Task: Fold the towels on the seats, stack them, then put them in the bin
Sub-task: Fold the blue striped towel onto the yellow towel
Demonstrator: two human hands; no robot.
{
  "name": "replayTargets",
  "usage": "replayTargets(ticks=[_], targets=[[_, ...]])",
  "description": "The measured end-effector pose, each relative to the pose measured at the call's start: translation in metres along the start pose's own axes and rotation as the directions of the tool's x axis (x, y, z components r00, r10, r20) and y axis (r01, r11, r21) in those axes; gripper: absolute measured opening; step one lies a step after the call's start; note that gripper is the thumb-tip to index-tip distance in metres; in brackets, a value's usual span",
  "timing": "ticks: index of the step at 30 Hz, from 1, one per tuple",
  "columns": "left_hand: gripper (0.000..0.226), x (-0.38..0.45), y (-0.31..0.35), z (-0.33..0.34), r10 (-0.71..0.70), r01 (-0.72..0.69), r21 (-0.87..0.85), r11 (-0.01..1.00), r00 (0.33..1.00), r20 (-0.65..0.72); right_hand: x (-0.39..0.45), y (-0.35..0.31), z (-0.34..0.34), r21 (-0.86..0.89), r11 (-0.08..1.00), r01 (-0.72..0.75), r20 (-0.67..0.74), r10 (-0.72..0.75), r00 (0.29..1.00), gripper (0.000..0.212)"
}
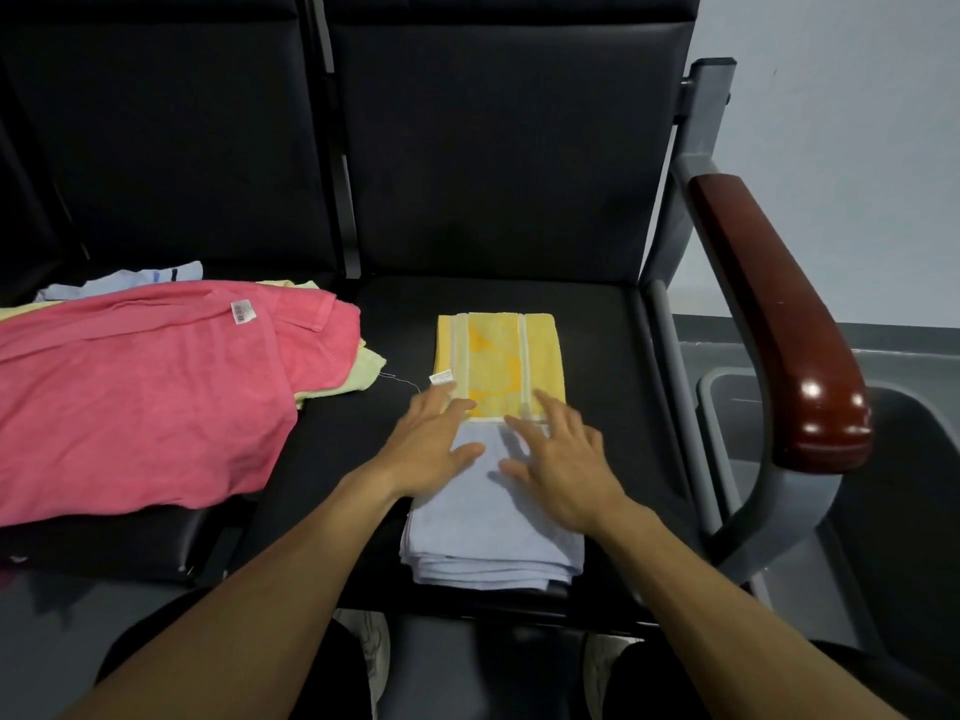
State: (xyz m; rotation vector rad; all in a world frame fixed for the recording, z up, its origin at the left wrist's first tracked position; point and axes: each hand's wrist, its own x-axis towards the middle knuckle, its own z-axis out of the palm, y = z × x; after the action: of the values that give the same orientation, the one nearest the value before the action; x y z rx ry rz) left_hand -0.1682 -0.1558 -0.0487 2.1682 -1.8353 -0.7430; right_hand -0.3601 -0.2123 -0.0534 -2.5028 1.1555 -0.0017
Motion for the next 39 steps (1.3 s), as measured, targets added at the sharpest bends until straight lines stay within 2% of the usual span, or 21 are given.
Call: replayTargets(ticks=[3, 5, 7, 9, 10, 12, 14, 16, 18, 21, 23, 25, 28, 30, 31, 33, 36, 39], targets=[[0.078, -0.003, -0.004, 0.017, -0.036, -0.024, 0.18, 0.983, 0.946, 0.322, -0.008, -0.002, 0.026, -0.096, 0.994, 0.058, 0.255, -0.032, 0.966, 0.081], [0.08, -0.007, -0.01, 0.025, -0.064, -0.054, 0.277, 0.959, 0.914, 0.401, -0.013, 0.002, 0.033, -0.161, 0.986, 0.052, 0.307, -0.001, 0.952, 0.086], [0.081, -0.01, -0.011, 0.027, -0.076, -0.052, 0.298, 0.953, 0.912, 0.403, -0.014, 0.005, 0.031, -0.173, 0.985, 0.028, 0.299, 0.025, 0.954, 0.089], [0.08, -0.01, -0.009, 0.026, -0.057, -0.041, 0.268, 0.962, 0.937, 0.346, -0.013, 0.003, 0.029, -0.169, 0.986, 0.006, 0.232, 0.034, 0.972, 0.086], [0.078, -0.009, -0.008, 0.025, -0.038, -0.027, 0.23, 0.973, 0.962, 0.271, -0.013, 0.002, 0.028, -0.154, 0.988, -0.007, 0.156, 0.031, 0.987, 0.081], [0.062, -0.005, -0.009, 0.02, -0.011, 0.006, 0.11, 0.994, 0.999, 0.041, -0.009, 0.001, 0.024, -0.148, 0.988, -0.031, -0.053, 0.024, 0.998, 0.06], [0.048, 0.002, -0.011, 0.013, -0.073, 0.073, -0.005, 0.997, 0.994, -0.079, 0.0, 0.004, 0.015, -0.158, 0.984, -0.078, -0.14, 0.055, 0.989, 0.042], [0.049, 0.009, -0.016, 0.01, -0.158, 0.157, -0.01, 0.987, 0.986, -0.055, 0.011, 0.011, 0.005, -0.103, 0.98, -0.168, -0.069, 0.162, 0.984, 0.04], [0.056, 0.013, -0.017, 0.008, -0.233, 0.232, 0.074, 0.97, 0.972, 0.001, 0.02, 0.018, -0.002, -0.001, 0.966, -0.258, 0.046, 0.258, 0.965, 0.045], [0.062, 0.016, -0.015, 0.006, -0.295, 0.283, 0.148, 0.948, 0.953, 0.065, 0.025, 0.024, -0.006, 0.073, 0.948, -0.31, 0.15, 0.296, 0.943, 0.048], [0.058, 0.014, -0.013, 0.004, -0.298, 0.291, 0.087, 0.953, 0.952, 0.077, 0.025, 0.026, -0.007, 0.135, 0.945, -0.299, 0.184, 0.273, 0.944, 0.042], [0.053, 0.012, -0.013, 0.002, -0.314, 0.323, -0.074, 0.944, 0.944, 0.105, 0.024, 0.027, -0.008, 0.198, 0.937, -0.287, 0.186, 0.252, 0.95, 0.033], [0.028, 0.011, -0.017, -0.002, -0.311, 0.339, -0.244, 0.909, 0.939, 0.146, 0.02, 0.027, -0.009, 0.315, 0.907, -0.279, 0.117, 0.255, 0.96, 0.028], [0.01, 0.01, -0.021, -0.004, -0.281, 0.308, -0.355, 0.883, 0.951, 0.127, 0.019, 0.026, -0.01, 0.465, 0.847, -0.259, 0.042, 0.271, 0.962, 0.025], [0.006, 0.011, -0.022, -0.007, -0.263, 0.285, -0.424, 0.86, 0.958, 0.11, 0.02, 0.025, -0.012, 0.534, 0.812, -0.234, 0.008, 0.272, 0.962, 0.025], [0.014, 0.016, -0.019, -0.016, -0.222, 0.221, -0.501, 0.837, 0.973, 0.058, 0.028, 0.023, -0.021, 0.626, 0.761, -0.17, -0.079, 0.279, 0.957, 0.029], [0.002, 0.045, -0.01, -0.04, -0.244, 0.15, -0.492, 0.858, 0.961, -0.133, 0.059, 0.024, -0.042, 0.724, 0.685, -0.082, -0.214, 0.336, 0.917, 0.032], [0.022, 0.088, 0.001, -0.067, -0.34, 0.127, -0.506, 0.853, 0.872, -0.353, 0.101, 0.025, -0.065, 0.77, 0.638, -0.016, -0.308, 0.393, 0.866, 0.041]])
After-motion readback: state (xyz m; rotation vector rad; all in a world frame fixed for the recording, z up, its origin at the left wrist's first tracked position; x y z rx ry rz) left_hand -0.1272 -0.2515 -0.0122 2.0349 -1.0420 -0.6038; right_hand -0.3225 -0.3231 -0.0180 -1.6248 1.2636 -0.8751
